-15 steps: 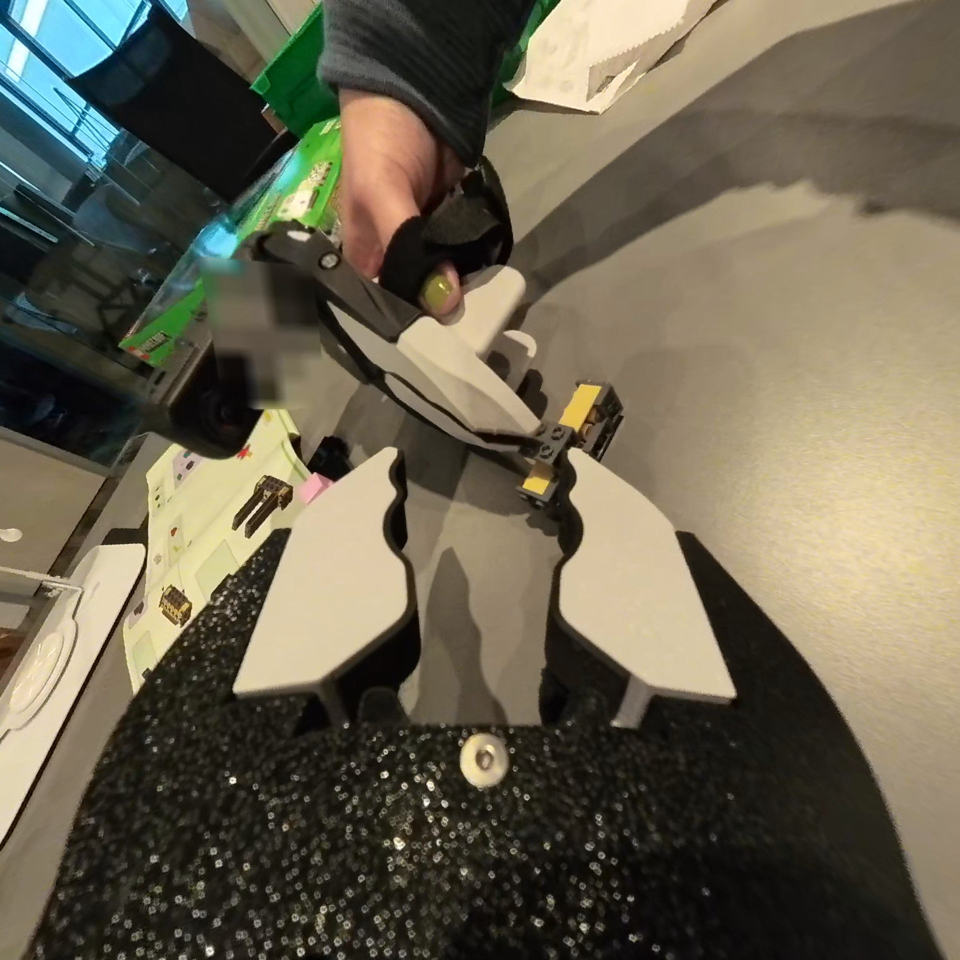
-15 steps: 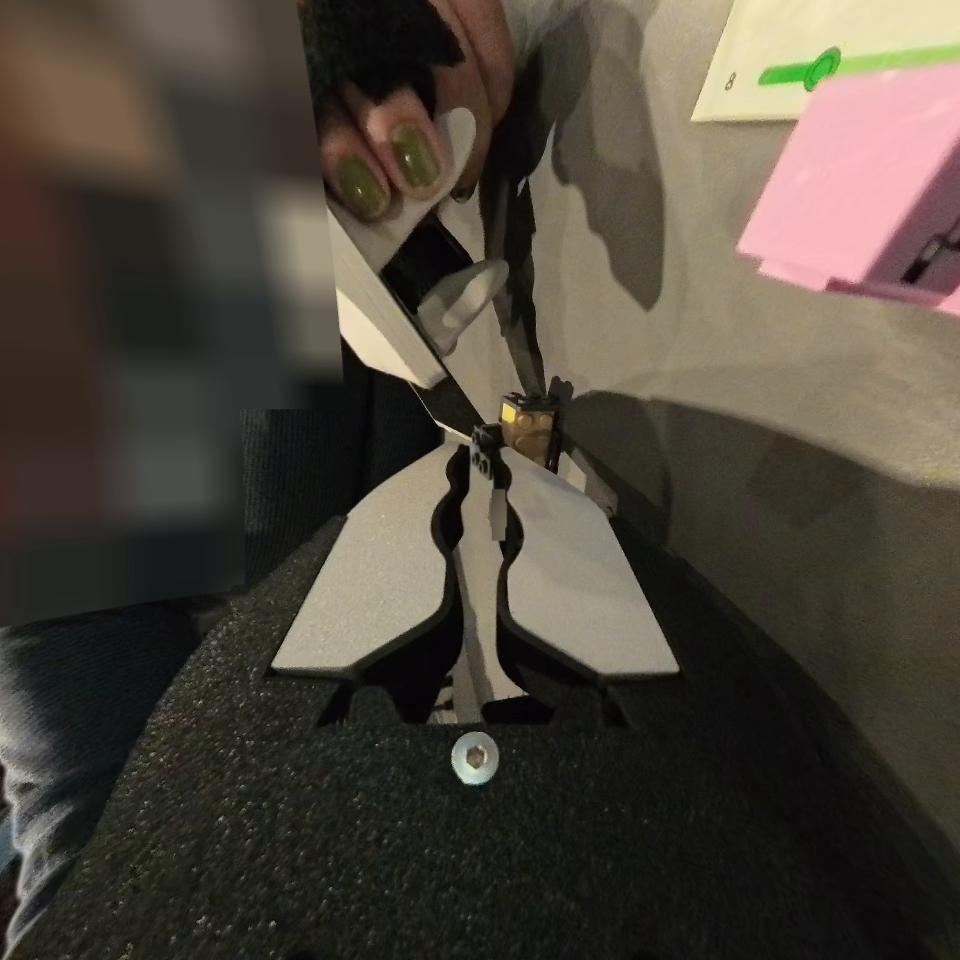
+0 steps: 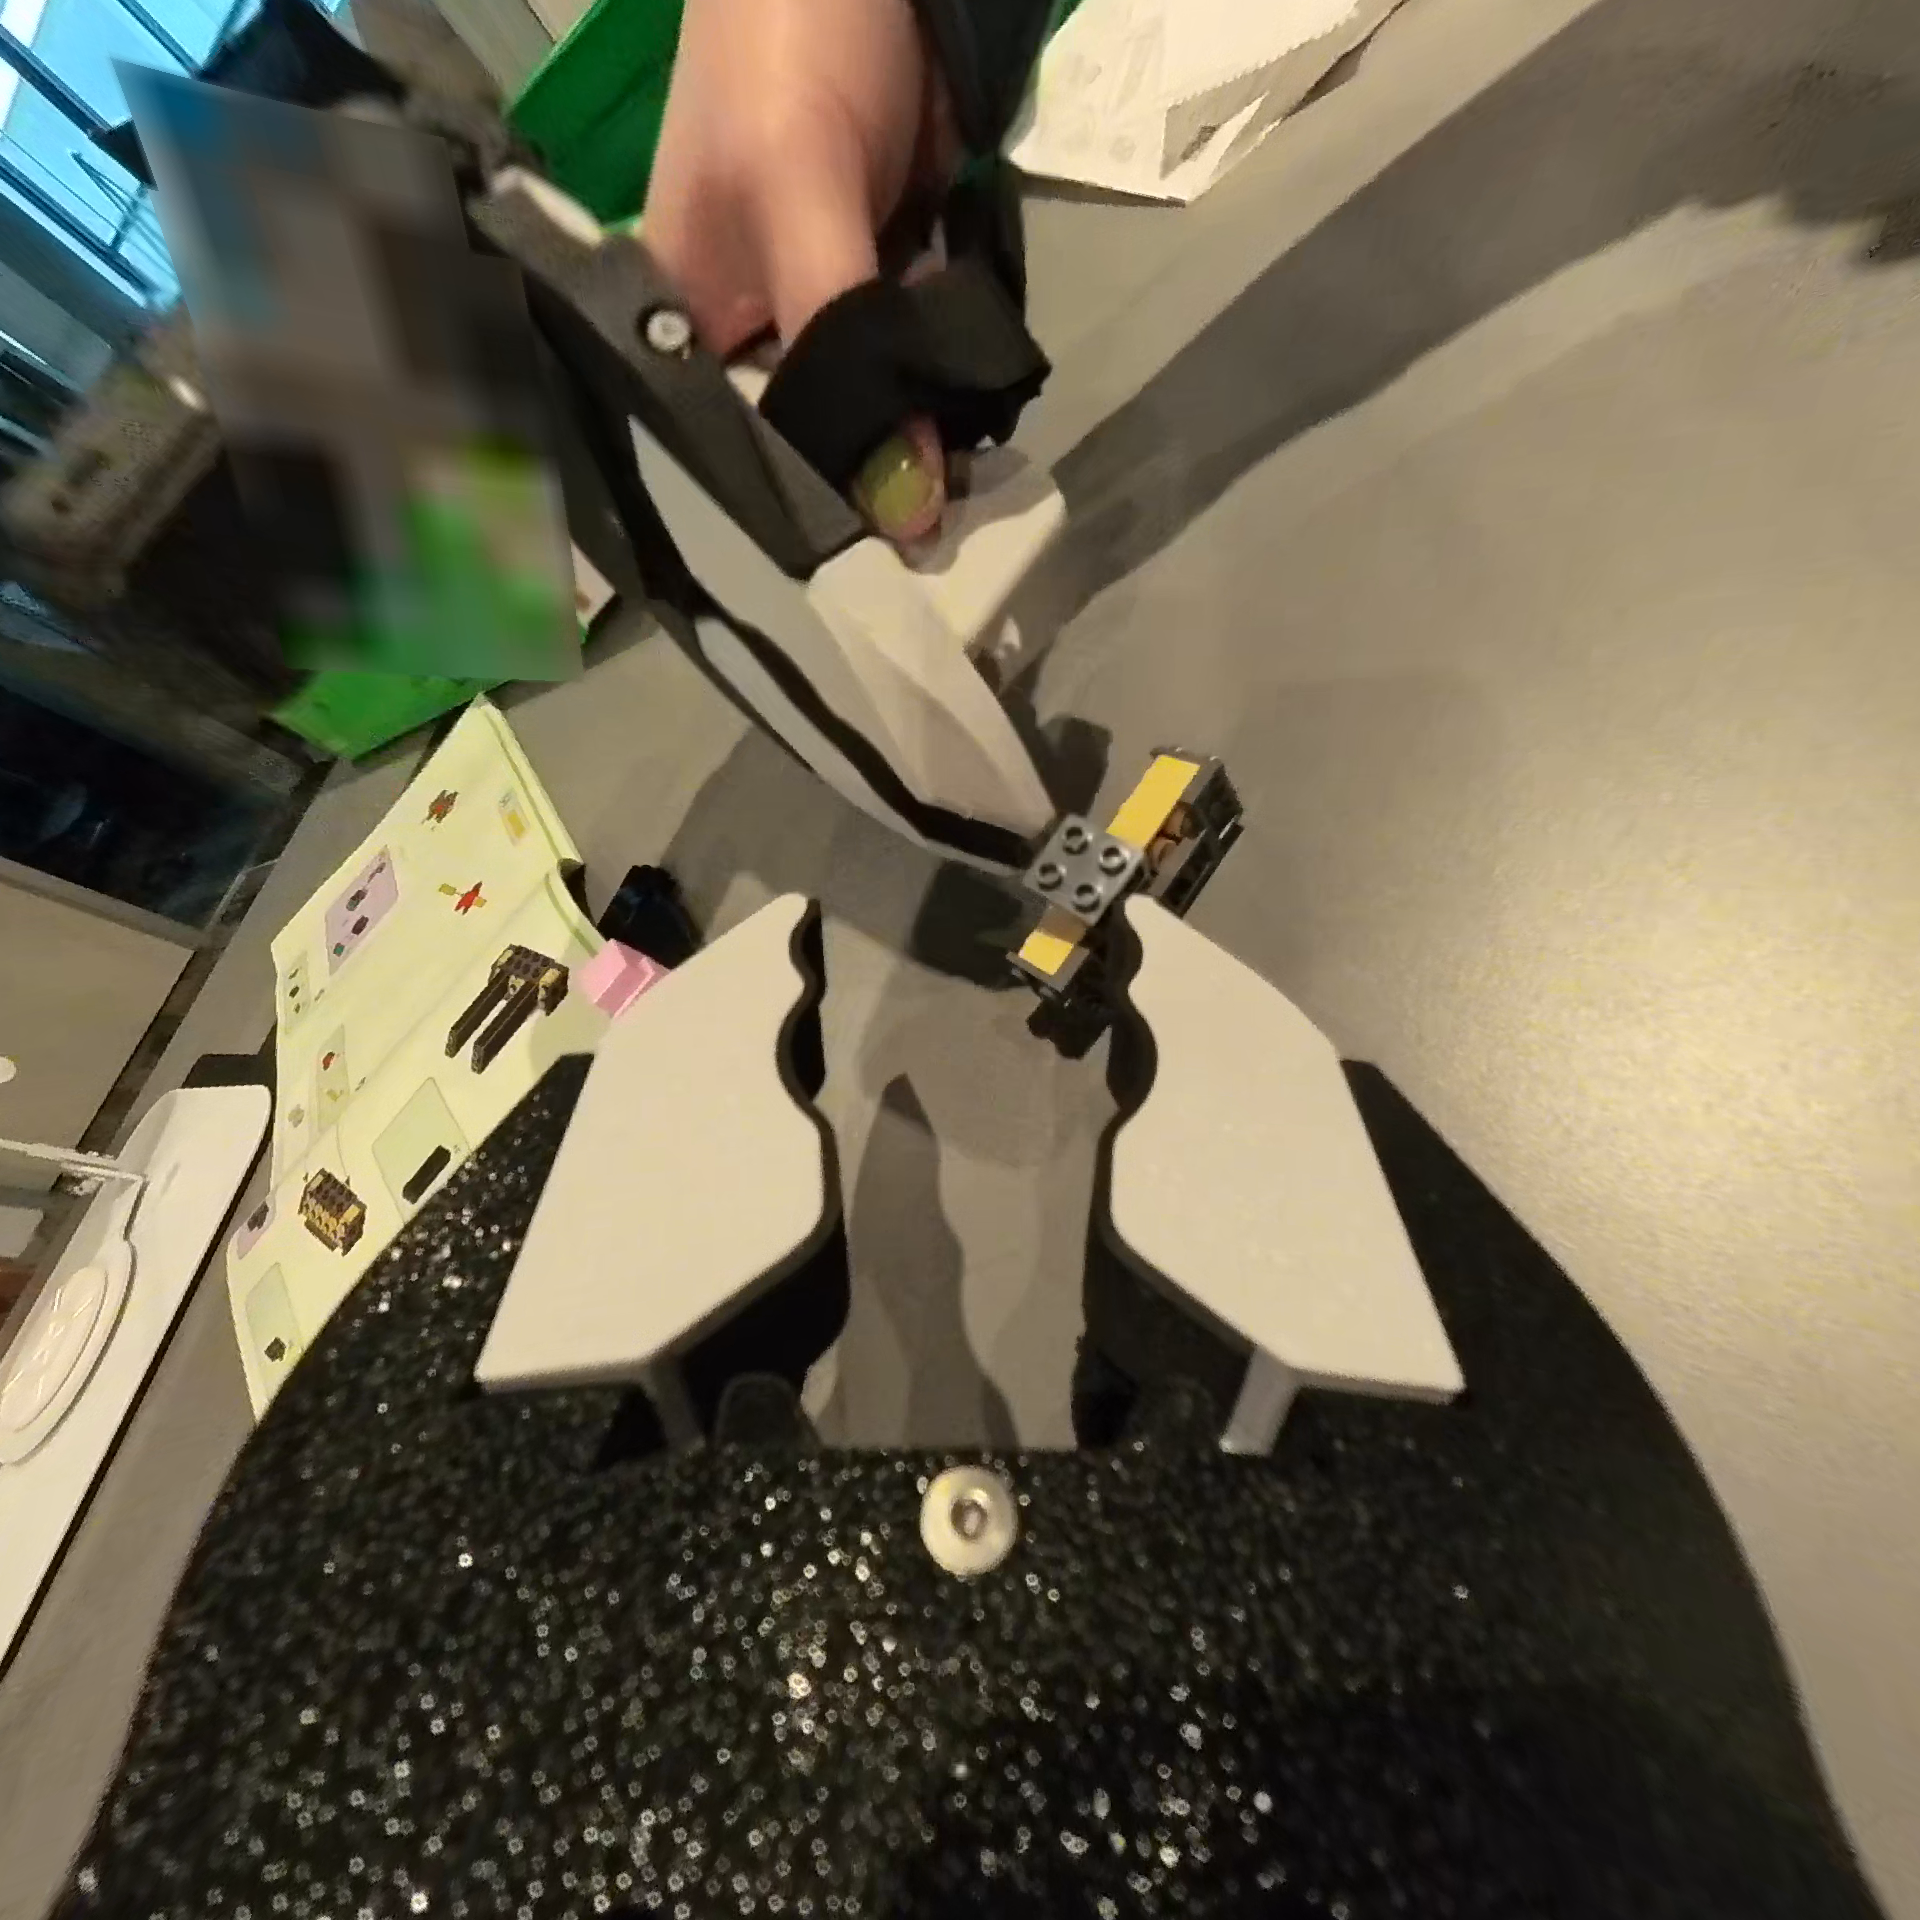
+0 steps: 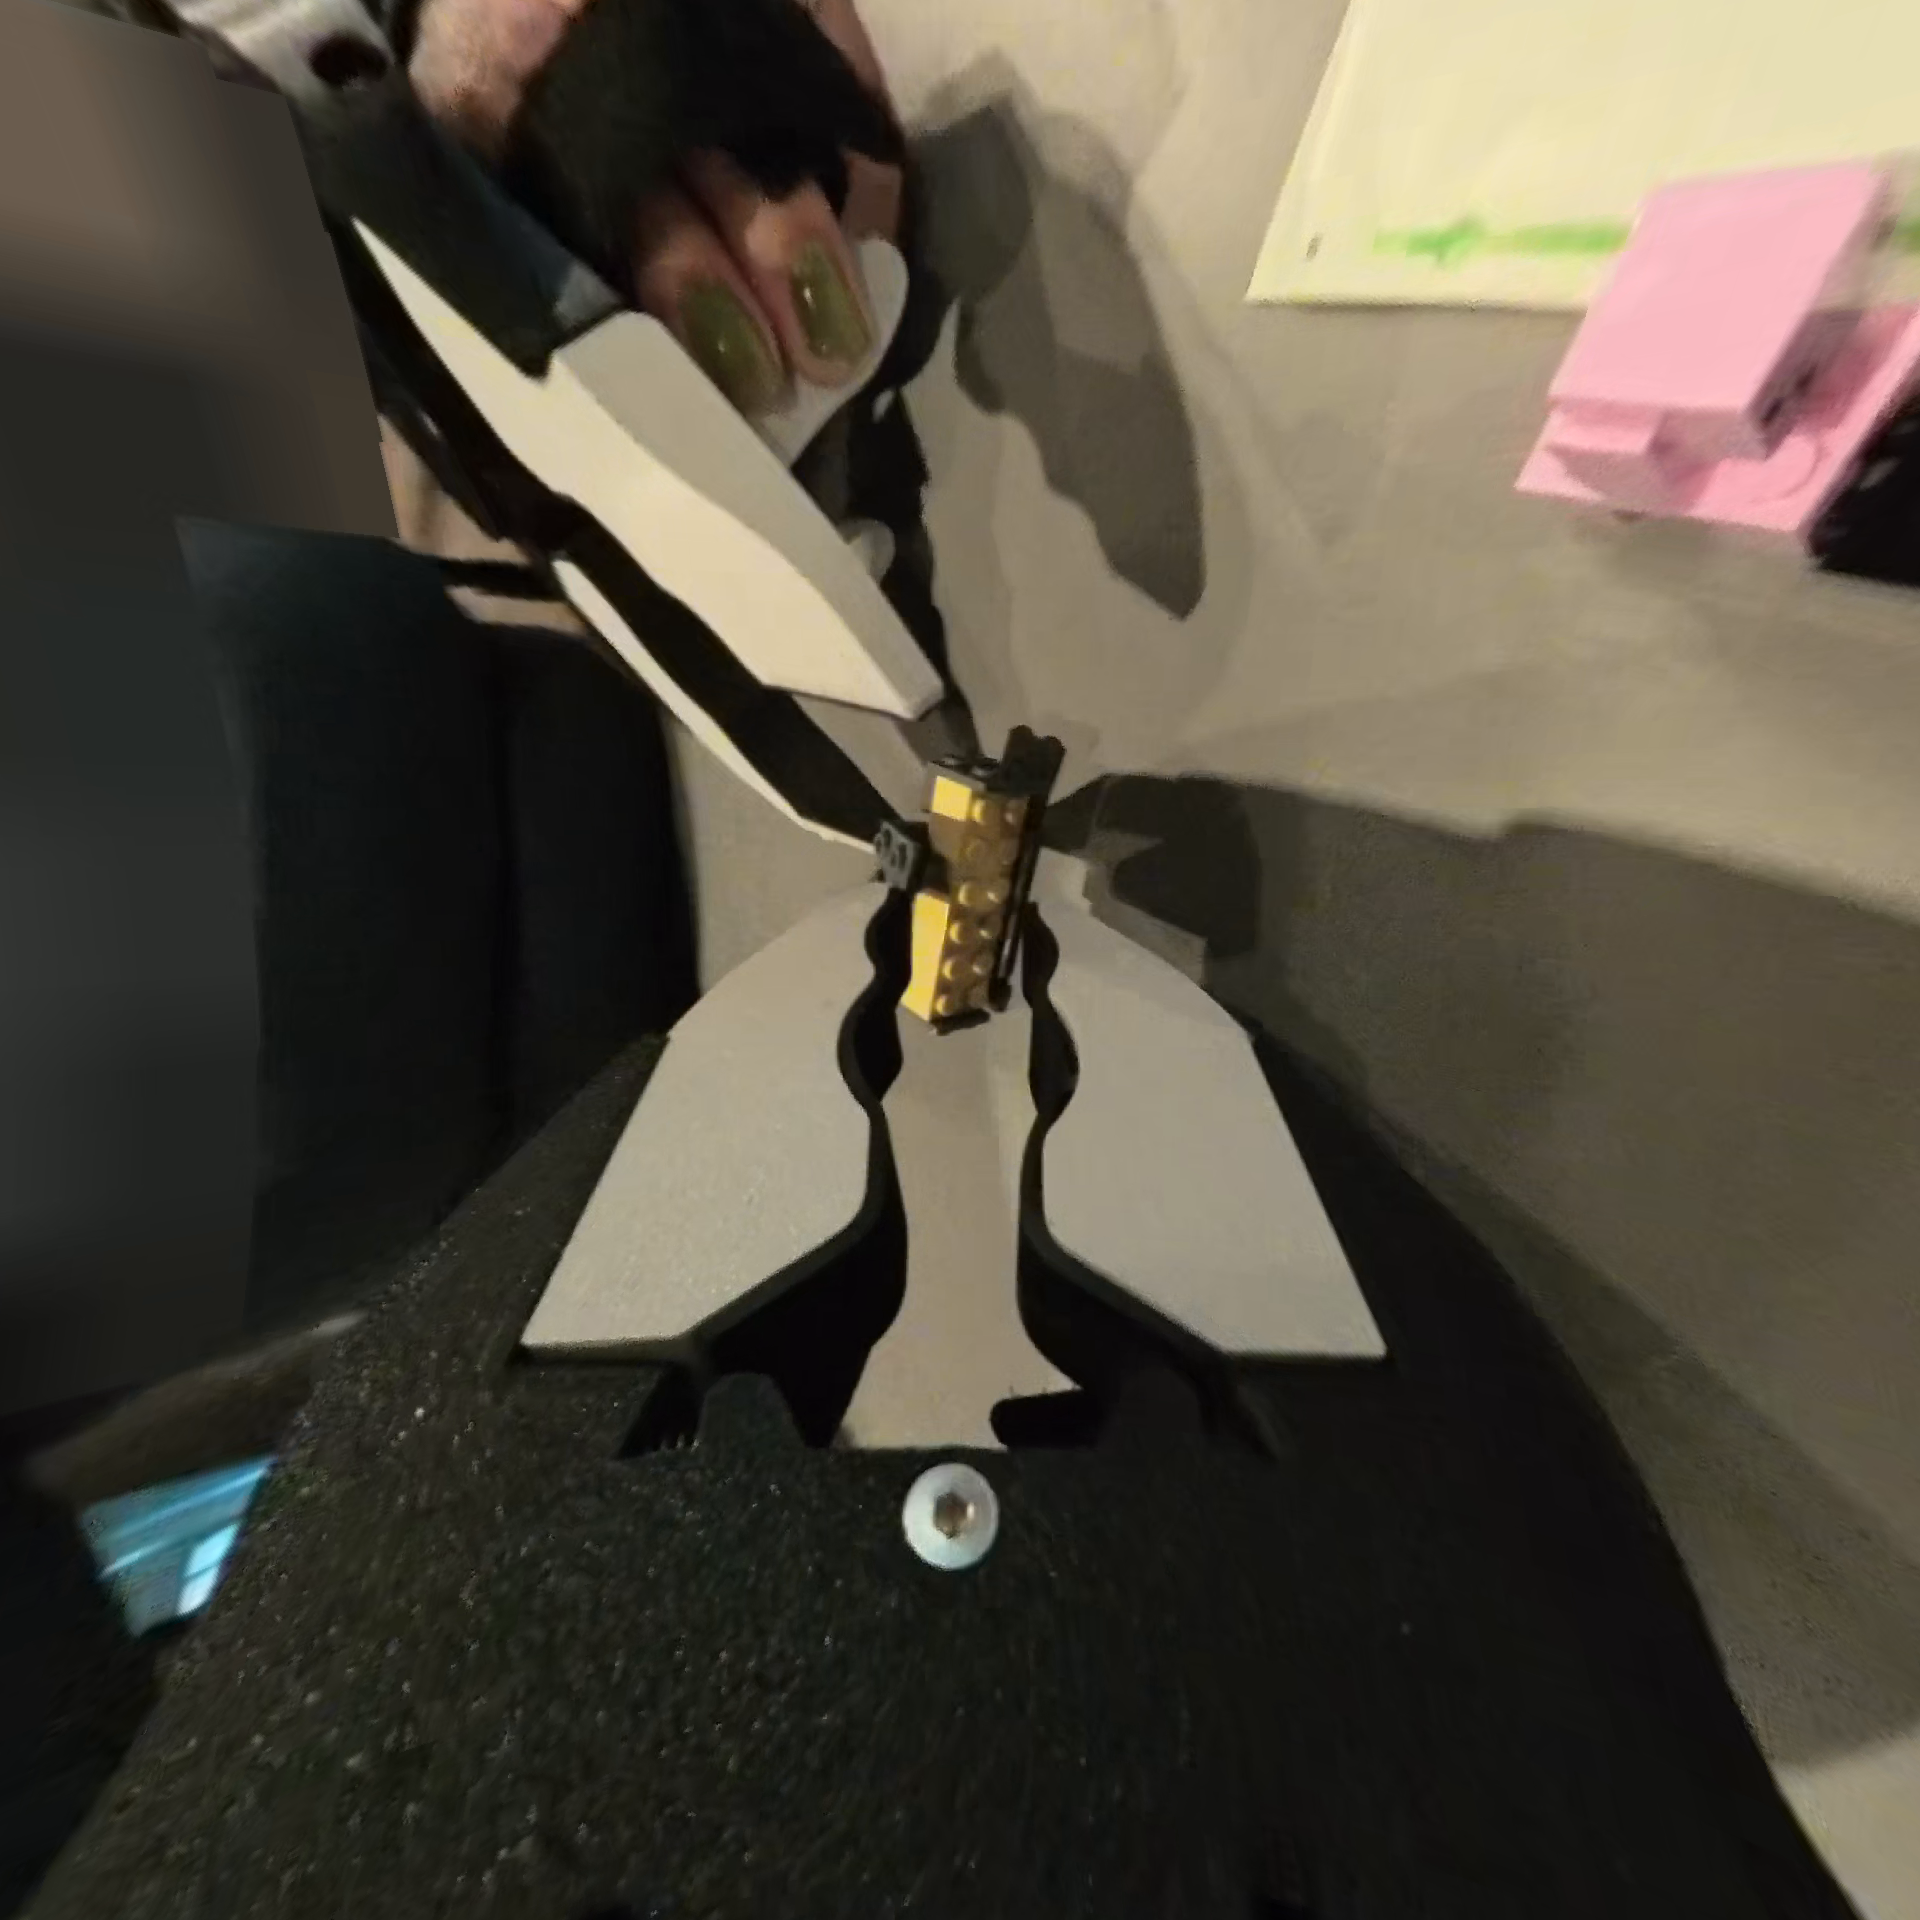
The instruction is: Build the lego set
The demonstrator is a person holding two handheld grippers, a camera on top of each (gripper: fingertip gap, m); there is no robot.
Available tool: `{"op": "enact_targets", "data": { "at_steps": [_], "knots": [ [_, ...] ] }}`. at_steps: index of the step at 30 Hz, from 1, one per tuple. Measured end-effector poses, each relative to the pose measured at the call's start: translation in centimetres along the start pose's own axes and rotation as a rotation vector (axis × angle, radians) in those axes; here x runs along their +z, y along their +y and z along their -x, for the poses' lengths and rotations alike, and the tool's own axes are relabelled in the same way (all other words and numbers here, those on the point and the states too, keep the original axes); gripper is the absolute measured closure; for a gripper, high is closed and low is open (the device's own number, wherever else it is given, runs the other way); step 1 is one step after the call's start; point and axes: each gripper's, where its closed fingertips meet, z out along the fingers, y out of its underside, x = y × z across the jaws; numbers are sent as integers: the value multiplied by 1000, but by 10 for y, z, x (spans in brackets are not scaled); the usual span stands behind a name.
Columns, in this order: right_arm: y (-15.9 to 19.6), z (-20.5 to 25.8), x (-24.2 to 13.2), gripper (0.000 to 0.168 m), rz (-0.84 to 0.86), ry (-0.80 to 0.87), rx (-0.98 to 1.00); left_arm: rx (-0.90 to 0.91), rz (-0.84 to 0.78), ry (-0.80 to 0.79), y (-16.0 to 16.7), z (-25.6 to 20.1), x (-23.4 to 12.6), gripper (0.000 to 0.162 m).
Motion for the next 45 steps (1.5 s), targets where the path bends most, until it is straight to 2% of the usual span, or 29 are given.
{"op": "enact_targets", "data": {
  "at_steps": [9,12,18,22,28,32,37,43,45],
  "knots": [
    [-2,4,-15,147,-204,522,-254,-3,9,1,2,0,2,111],
    [3,6,-11,144,-228,631,-301,-5,10,-3,3,1,2,111],
    [6,13,9,130,-348,709,-275,-6,9,-2,3,0,2,112],
    [1,8,11,136,-437,823,-213,-9,11,1,3,0,3,113],
    [3,4,6,138,-484,945,-159,-13,13,10,3,-2,4,113],
    [4,6,10,140,-451,1021,-176,-12,20,17,4,-4,5,113],
    [4,3,10,152,-378,1137,-250,-13,19,20,4,-4,5,113],
    [13,3,-3,152,-342,1110,-272,25,22,16,6,-1,-1,110],
    [15,10,-5,152,-338,1025,-293,28,12,37,5,-2,-2,110]
  ]
}}
